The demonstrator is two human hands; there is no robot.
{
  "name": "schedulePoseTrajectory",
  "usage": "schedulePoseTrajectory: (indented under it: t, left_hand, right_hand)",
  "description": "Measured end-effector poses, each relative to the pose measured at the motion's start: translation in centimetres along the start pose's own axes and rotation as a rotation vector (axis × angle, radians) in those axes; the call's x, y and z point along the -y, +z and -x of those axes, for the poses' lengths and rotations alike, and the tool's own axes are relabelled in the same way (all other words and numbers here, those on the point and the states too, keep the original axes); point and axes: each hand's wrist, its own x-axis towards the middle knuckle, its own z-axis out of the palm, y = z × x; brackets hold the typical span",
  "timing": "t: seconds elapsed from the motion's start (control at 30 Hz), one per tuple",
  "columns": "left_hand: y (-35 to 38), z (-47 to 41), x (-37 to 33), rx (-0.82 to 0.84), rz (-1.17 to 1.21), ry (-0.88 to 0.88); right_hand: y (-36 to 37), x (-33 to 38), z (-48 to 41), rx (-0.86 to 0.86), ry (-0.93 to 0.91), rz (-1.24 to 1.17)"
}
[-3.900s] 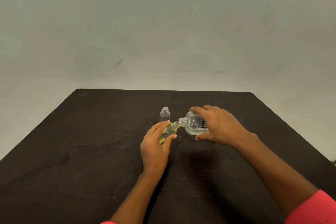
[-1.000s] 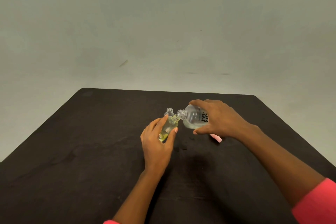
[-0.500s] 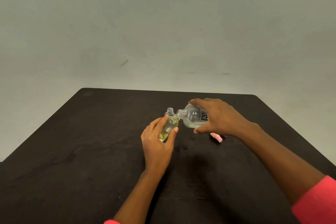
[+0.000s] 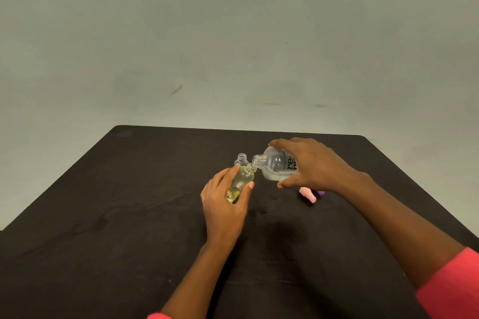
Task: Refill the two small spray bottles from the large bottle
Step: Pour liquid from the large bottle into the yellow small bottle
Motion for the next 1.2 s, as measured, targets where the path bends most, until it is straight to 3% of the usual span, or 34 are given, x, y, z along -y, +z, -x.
schedulePoseTrajectory:
  t: [1.2]
  left_hand:
    - [-0.14,0.00,-0.18,0.008,-0.010,-0.026]
  right_hand:
    - [-0.28,-0.03,-0.44,0.008,-0.024,0.048]
